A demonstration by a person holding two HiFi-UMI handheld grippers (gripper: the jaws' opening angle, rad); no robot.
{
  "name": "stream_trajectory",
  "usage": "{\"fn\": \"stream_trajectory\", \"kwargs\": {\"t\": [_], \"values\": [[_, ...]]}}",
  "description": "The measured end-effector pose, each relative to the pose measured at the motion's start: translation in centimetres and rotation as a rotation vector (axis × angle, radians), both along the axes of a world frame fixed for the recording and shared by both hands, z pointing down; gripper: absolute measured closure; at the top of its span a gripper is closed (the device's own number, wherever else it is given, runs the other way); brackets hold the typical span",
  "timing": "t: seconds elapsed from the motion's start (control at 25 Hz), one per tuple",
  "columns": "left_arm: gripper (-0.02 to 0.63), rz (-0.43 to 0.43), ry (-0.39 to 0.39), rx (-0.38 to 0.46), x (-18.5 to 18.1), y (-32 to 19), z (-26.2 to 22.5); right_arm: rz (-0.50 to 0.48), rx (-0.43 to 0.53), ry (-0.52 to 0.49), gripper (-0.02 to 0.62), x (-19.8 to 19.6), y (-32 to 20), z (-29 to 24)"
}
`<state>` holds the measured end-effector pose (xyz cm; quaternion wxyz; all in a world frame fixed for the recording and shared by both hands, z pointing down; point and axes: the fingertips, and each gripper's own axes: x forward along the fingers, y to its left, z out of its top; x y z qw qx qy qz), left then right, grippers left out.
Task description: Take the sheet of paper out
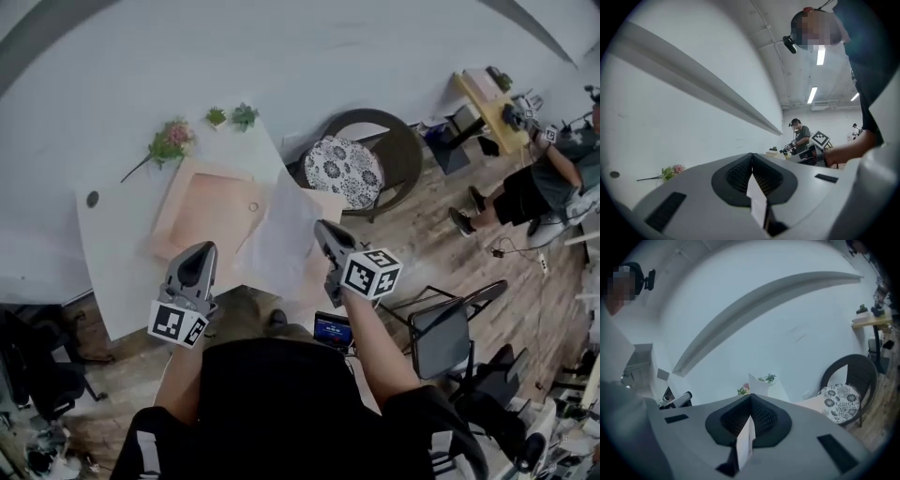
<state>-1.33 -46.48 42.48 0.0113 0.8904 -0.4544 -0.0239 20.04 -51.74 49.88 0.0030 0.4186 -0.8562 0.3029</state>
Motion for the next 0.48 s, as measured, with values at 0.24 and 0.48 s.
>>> {"fn": "stream_trajectory", "kwargs": {"t": [0.24, 0.48], "values": [[0.601, 0.012, -0.026, 0.019, 1.3, 3.9, -1.8, 0.018, 0.204, 0.086, 0.586, 2.9, 4.4, -5.4], [0.601, -0.006, -0.012, 0.025, 0.9, 5.5, -3.1, 0.074, 0.383, 0.122, 0.586, 4.5, 8.8, -10.2]]}}
